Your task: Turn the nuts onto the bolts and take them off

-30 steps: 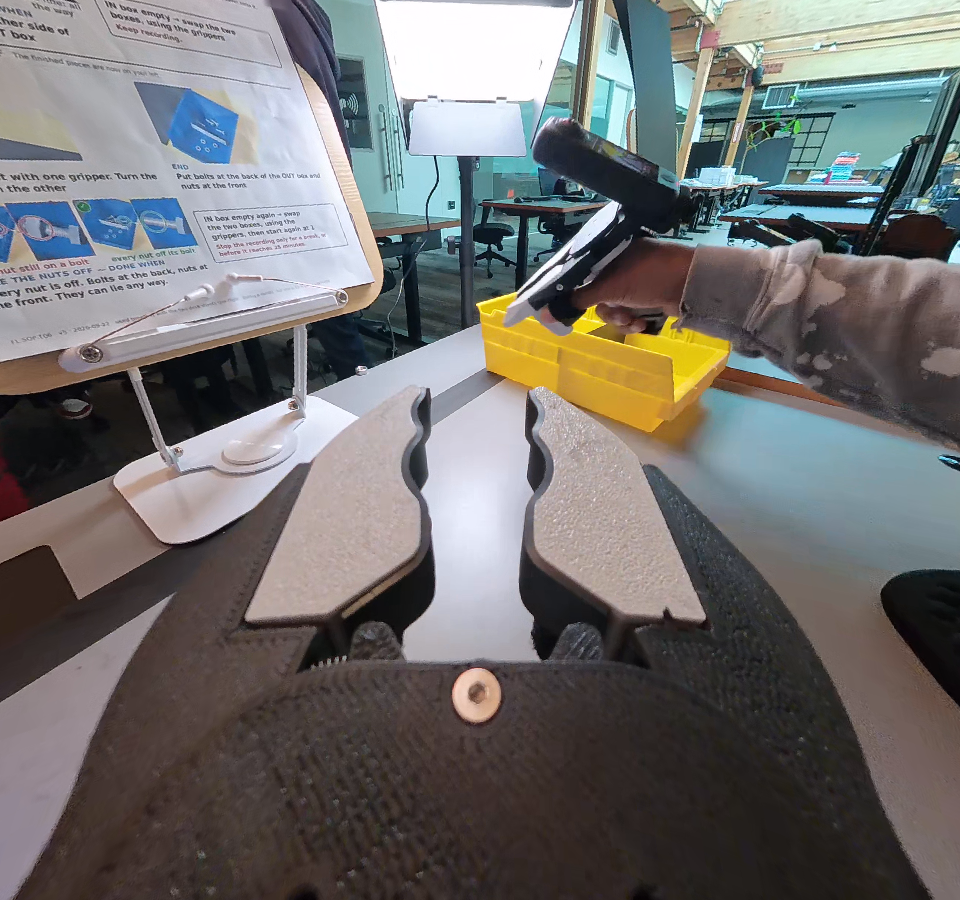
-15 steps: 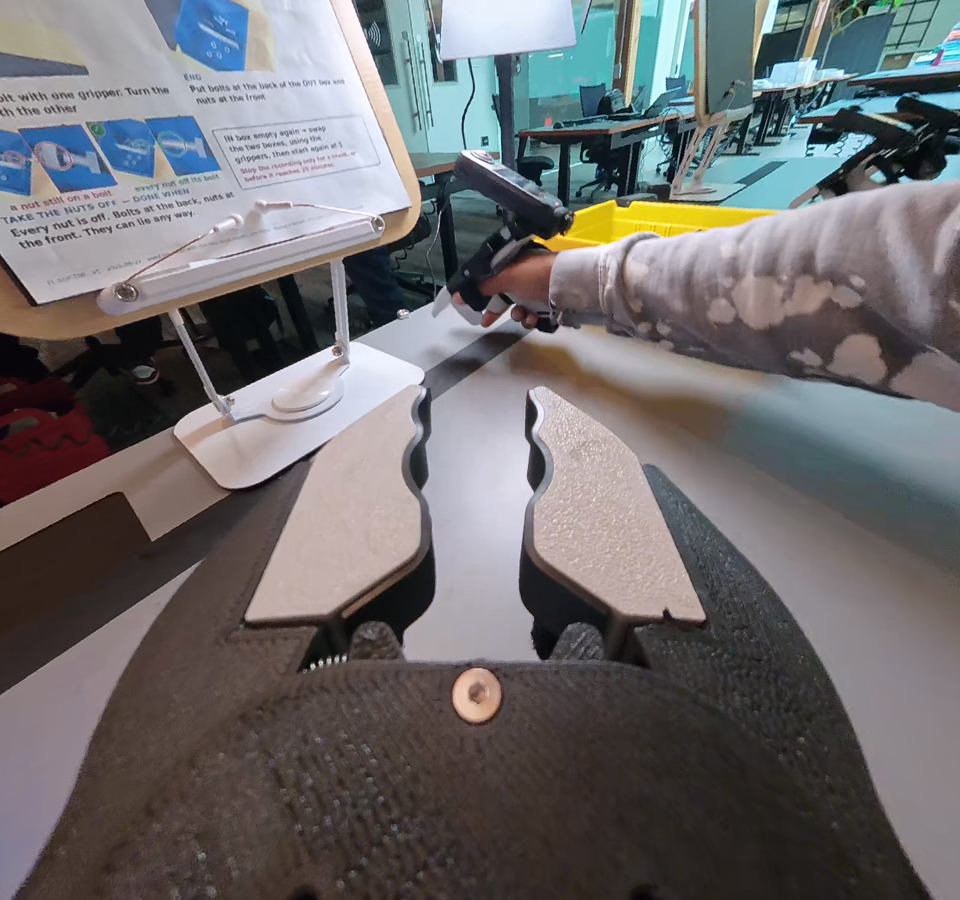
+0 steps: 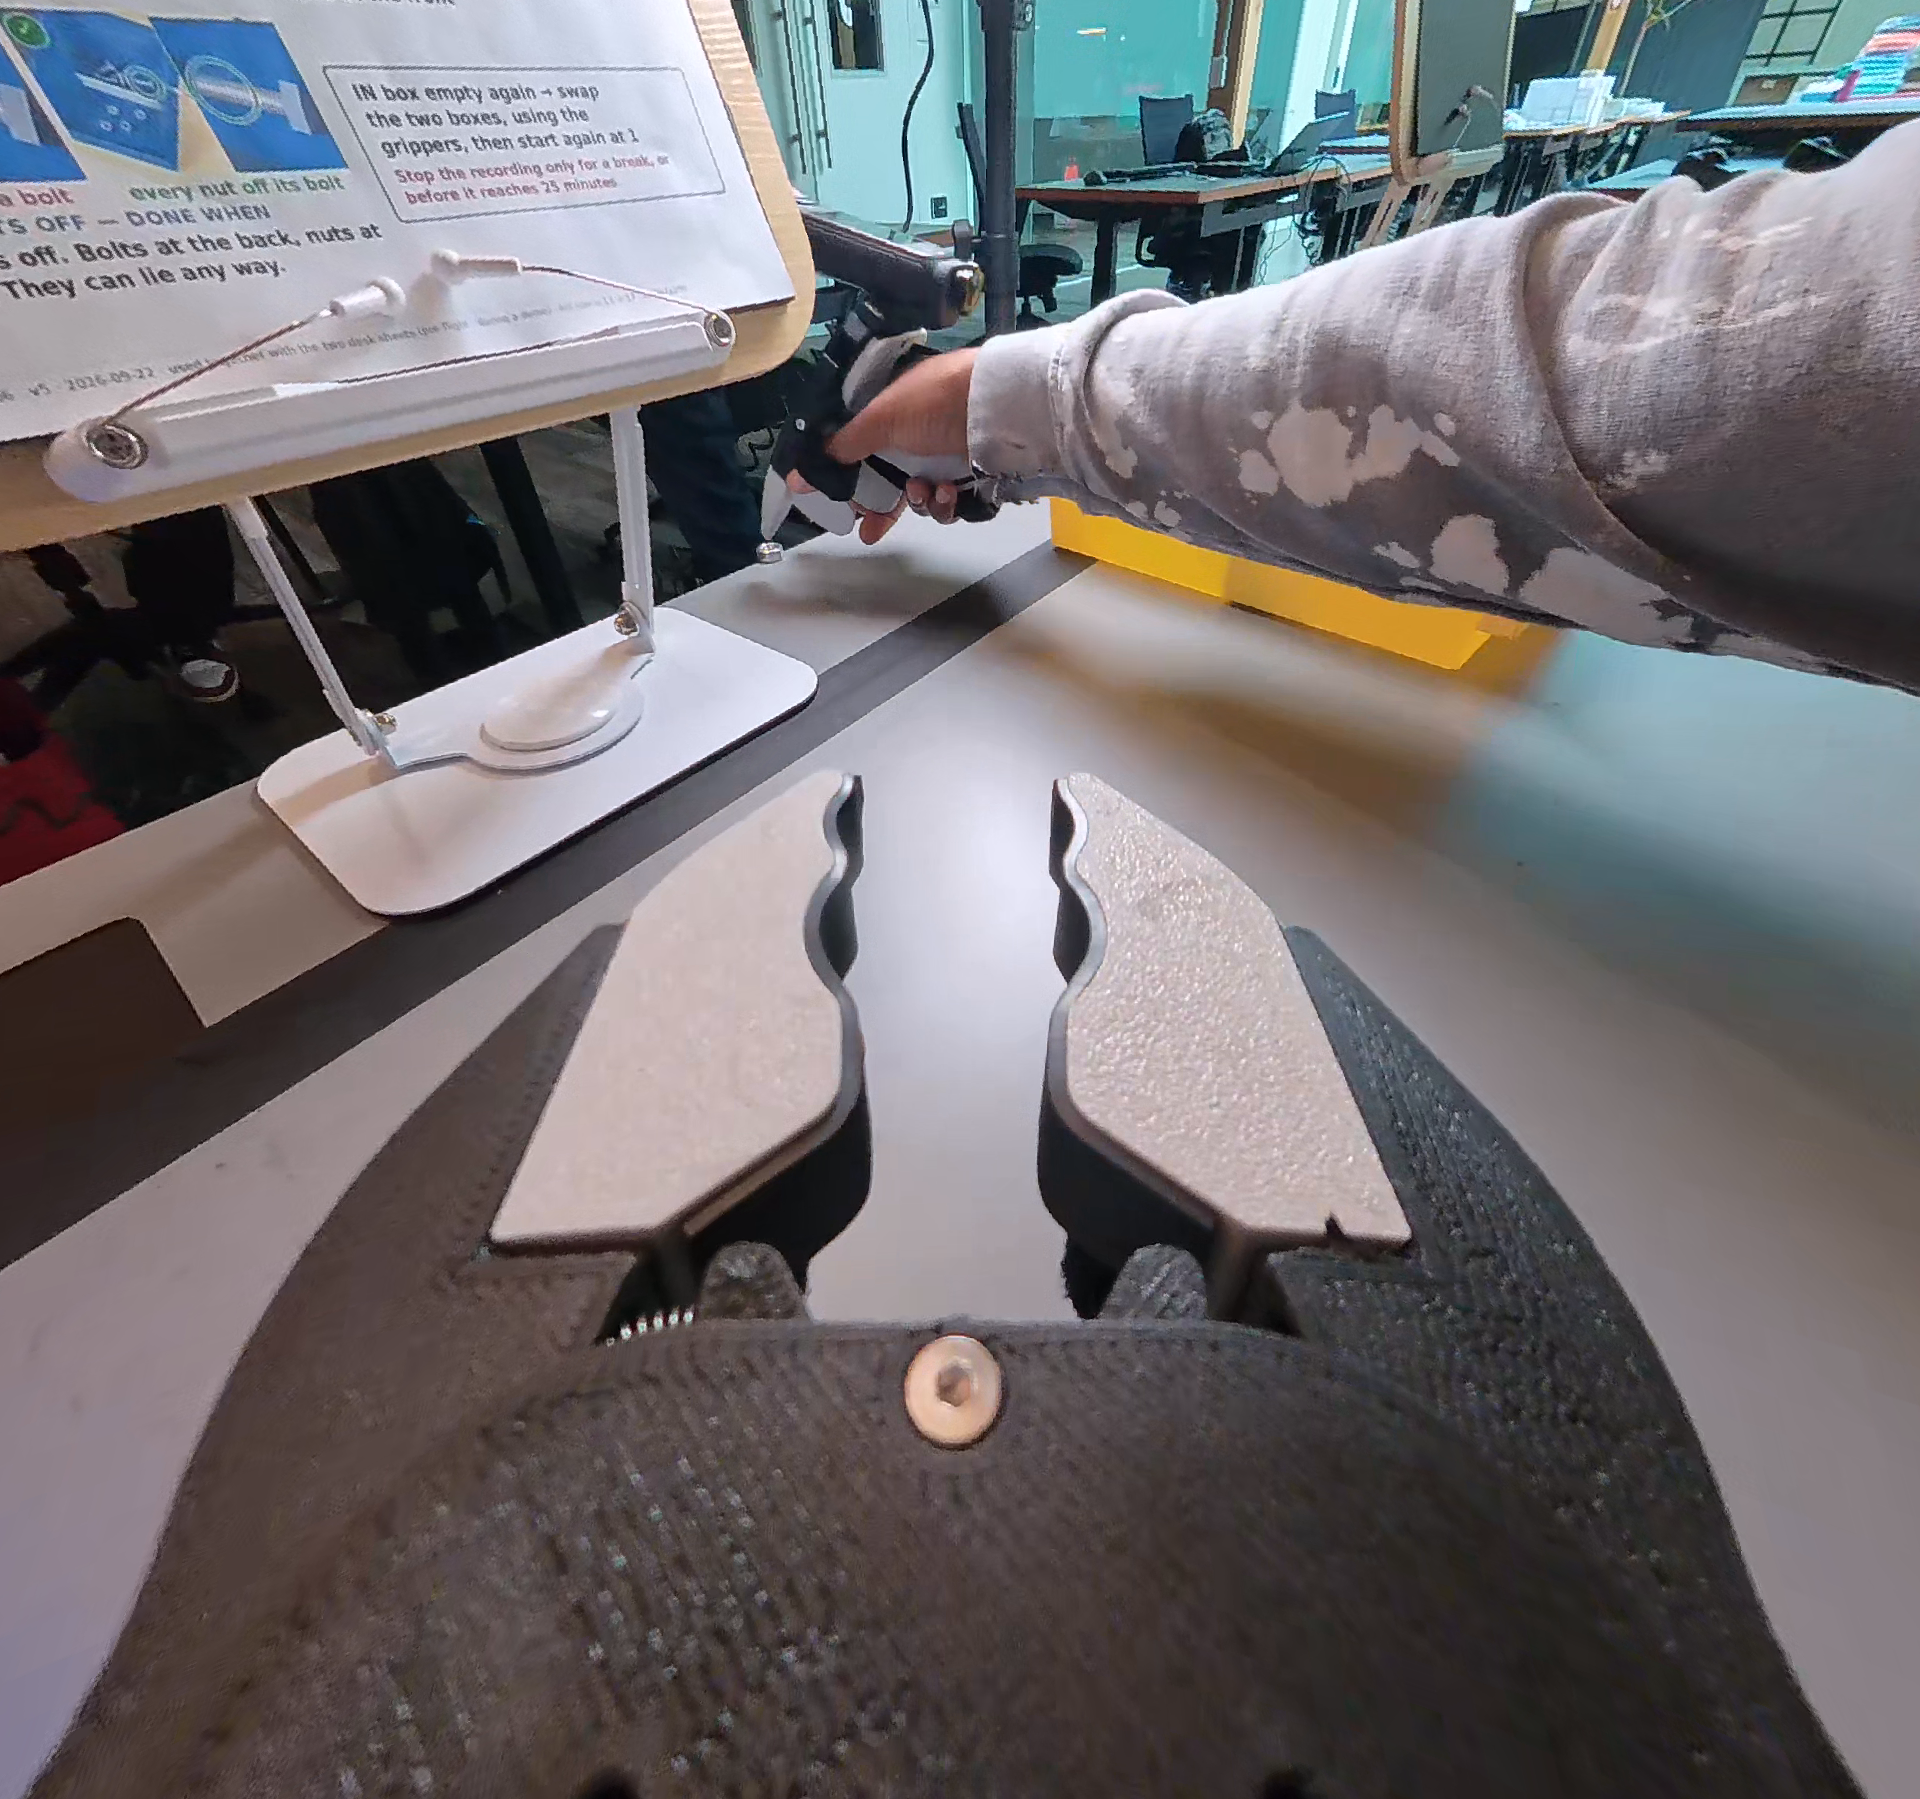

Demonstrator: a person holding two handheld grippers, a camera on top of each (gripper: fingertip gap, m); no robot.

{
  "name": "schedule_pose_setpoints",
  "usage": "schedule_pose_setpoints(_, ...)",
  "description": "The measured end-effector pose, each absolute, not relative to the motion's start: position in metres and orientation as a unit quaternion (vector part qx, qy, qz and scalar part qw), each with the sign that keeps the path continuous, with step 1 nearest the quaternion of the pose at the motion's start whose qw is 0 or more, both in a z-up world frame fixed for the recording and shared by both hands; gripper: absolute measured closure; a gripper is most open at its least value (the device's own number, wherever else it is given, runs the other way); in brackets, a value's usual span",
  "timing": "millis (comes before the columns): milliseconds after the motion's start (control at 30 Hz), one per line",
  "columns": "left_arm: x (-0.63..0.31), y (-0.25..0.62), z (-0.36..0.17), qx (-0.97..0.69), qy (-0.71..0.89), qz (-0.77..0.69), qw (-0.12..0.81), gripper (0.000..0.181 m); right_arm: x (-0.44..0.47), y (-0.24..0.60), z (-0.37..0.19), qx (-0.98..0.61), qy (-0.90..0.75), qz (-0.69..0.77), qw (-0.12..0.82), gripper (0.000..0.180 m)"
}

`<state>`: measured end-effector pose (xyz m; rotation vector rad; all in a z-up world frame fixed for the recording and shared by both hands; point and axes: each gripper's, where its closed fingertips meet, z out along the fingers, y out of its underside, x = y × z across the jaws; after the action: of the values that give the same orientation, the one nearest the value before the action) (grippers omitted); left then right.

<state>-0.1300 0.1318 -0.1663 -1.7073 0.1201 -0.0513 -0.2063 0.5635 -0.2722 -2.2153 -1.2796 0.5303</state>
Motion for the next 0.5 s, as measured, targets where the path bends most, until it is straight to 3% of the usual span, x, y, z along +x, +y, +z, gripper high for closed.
schedule_pose_setpoints(500,-0.135,0.134,-0.178,-0.762,0.049,-0.032,0.644,0.146,-0.222,0.574,-0.289,-0.817,-0.505,0.163,0.224,0.144)
